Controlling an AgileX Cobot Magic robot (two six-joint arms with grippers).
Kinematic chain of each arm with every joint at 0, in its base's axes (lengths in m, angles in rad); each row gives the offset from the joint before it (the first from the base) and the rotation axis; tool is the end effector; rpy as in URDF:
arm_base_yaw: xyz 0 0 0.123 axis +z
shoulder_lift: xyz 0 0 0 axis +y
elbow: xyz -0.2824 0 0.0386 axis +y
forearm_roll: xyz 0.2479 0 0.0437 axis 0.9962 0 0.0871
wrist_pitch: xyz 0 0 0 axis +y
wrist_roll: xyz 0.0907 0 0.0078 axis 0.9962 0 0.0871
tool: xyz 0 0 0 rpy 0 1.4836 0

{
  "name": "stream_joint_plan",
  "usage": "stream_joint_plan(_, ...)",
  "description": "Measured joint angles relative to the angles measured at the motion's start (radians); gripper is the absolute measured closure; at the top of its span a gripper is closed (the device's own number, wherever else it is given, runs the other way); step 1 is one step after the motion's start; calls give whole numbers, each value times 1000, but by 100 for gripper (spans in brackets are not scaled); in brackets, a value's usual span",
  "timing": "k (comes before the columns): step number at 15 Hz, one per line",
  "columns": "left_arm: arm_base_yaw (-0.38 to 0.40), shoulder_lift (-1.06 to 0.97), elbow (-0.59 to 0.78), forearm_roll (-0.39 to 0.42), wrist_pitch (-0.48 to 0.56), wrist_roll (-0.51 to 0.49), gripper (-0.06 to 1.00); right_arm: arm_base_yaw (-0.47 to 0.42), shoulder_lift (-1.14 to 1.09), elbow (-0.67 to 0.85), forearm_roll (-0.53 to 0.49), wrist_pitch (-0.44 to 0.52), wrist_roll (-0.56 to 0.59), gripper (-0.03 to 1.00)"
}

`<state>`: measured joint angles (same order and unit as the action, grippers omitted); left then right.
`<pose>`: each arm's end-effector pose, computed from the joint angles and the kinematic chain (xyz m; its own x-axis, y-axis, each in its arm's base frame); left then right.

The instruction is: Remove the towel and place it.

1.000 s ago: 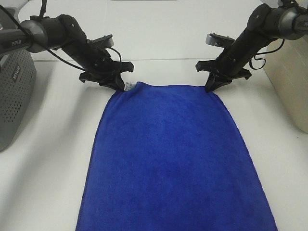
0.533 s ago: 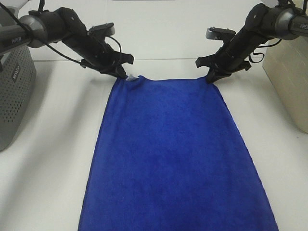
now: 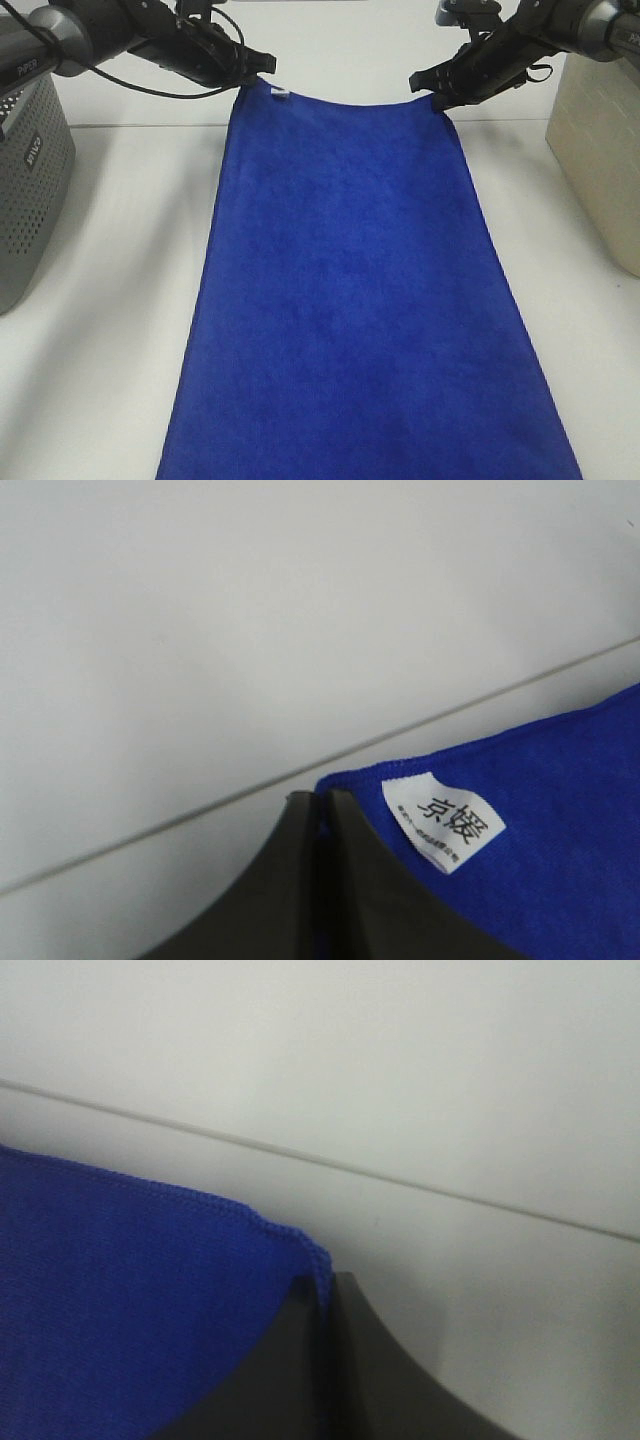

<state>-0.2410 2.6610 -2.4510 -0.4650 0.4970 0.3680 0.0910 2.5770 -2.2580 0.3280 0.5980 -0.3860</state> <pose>0.5726 -0.1608 0.1620 -0.5462 0.0866 -0.8332 0.3821 0.9109 -0.1557 0.5664 0.0683 0.1407 -0.6891 -0.1731 -0.7037 -0.2934 0.9546 0.0525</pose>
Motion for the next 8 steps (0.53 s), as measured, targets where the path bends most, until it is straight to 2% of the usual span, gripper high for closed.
stream_joint_plan(1, 0, 1, 0, 0, -71, 18, 94, 0, 2, 0, 0, -76, -1, 95)
stream_joint_plan(3, 0, 10, -1, 0, -114, 27, 94, 0, 2, 0, 1, -125, -1, 95)
stream_joint_plan(8, 0, 65, -2, 0, -169, 51, 94, 0, 47, 0, -1, -168, -29, 95)
